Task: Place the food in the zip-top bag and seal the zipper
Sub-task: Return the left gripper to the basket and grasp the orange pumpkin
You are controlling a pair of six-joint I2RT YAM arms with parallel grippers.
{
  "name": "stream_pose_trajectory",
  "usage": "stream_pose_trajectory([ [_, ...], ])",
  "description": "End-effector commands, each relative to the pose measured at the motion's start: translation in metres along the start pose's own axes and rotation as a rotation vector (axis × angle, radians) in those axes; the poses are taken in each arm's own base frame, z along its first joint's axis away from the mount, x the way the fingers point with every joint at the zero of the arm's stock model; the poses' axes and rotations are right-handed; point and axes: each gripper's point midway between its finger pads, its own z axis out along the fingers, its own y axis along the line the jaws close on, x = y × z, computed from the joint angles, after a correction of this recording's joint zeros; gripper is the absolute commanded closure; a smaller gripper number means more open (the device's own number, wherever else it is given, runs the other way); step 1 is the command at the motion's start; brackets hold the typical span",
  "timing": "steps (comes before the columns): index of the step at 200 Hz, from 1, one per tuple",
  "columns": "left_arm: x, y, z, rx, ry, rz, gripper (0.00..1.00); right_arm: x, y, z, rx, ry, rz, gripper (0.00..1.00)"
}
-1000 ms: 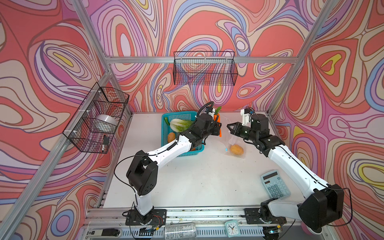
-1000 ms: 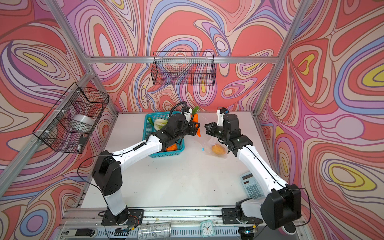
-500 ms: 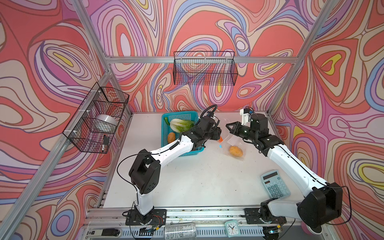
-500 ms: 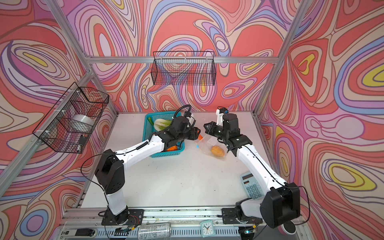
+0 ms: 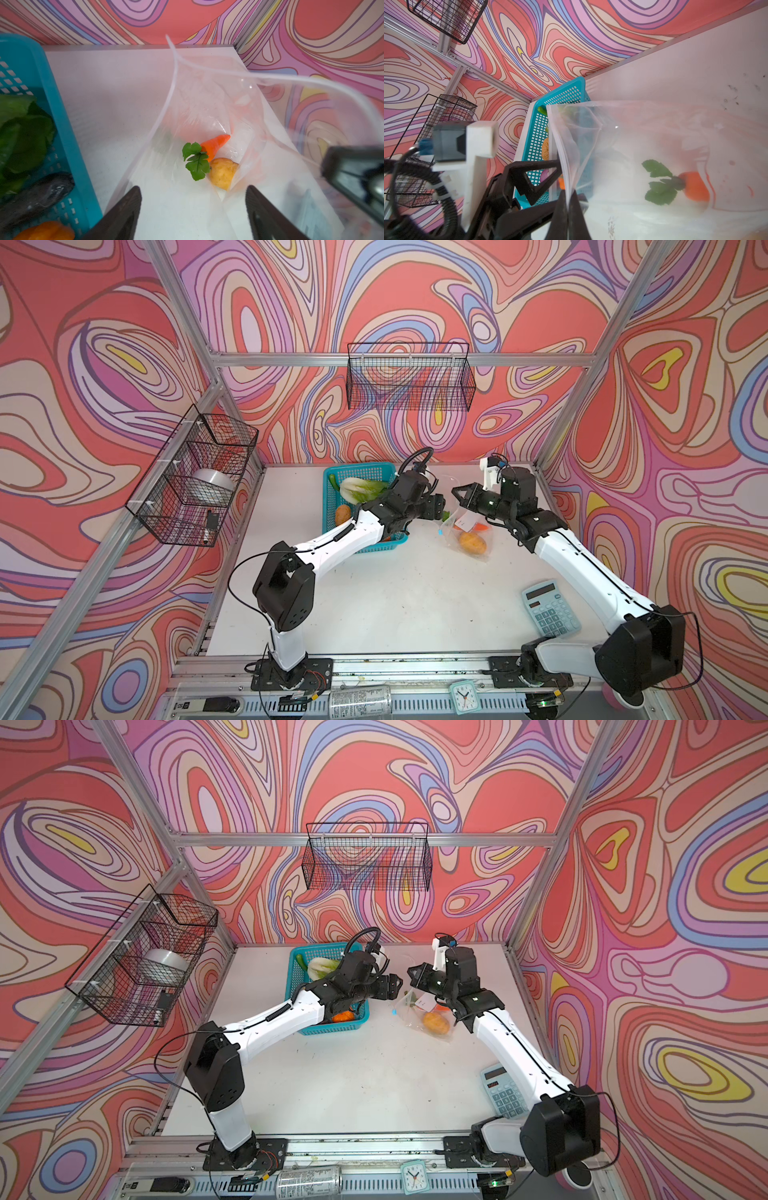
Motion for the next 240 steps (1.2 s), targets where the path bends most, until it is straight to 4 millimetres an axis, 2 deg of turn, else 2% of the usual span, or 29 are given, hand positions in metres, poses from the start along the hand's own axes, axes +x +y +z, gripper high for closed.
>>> stream_pose_trajectory([
  [1,-0.038,-0.007,-0.042,-0.001,-0.121,0.014,0.00,-0.001,0.002,0.002,-0.005,-0.007,-0.009,1.00],
  [26,-0.051,0.002,-0.066,-0.040,-0.186,0.032,0.00,-0.001,0.001,0.003,-0.002,-0.005,-0.010,1.00],
  [41,-0.053,0.016,-0.075,-0.090,-0.194,0.038,0.00,-0.001,0.000,0.004,0.000,-0.004,-0.008,1.00],
  [62,-0.050,0.051,-0.083,-0.196,-0.180,0.020,0.00,-0.001,0.000,0.005,0.000,-0.003,-0.009,1.00],
  [79,-0.033,0.092,-0.086,-0.305,-0.107,-0.033,0.00,-0.001,0.000,0.006,-0.001,-0.003,-0.009,1.00],
  [99,-0.012,0.125,-0.085,-0.368,-0.028,-0.082,0.01,-0.001,-0.001,0.007,0.001,-0.002,-0.004,1.00],
  [120,0.011,0.147,-0.079,-0.414,0.046,-0.094,0.00,-0.001,-0.003,0.010,0.004,0.002,0.001,1.00],
  [148,0.043,0.164,-0.062,-0.450,0.158,-0.117,0.00,-0.001,-0.003,0.013,0.002,0.006,0.007,1.00],
  [197,0.089,0.179,-0.027,-0.474,0.371,-0.168,0.00,-0.003,-0.001,0.012,0.002,0.003,0.008,1.00],
  [240,0.123,0.191,-0.009,-0.502,0.491,-0.188,0.00,-0.002,-0.004,0.011,0.013,-0.001,0.009,1.00],
])
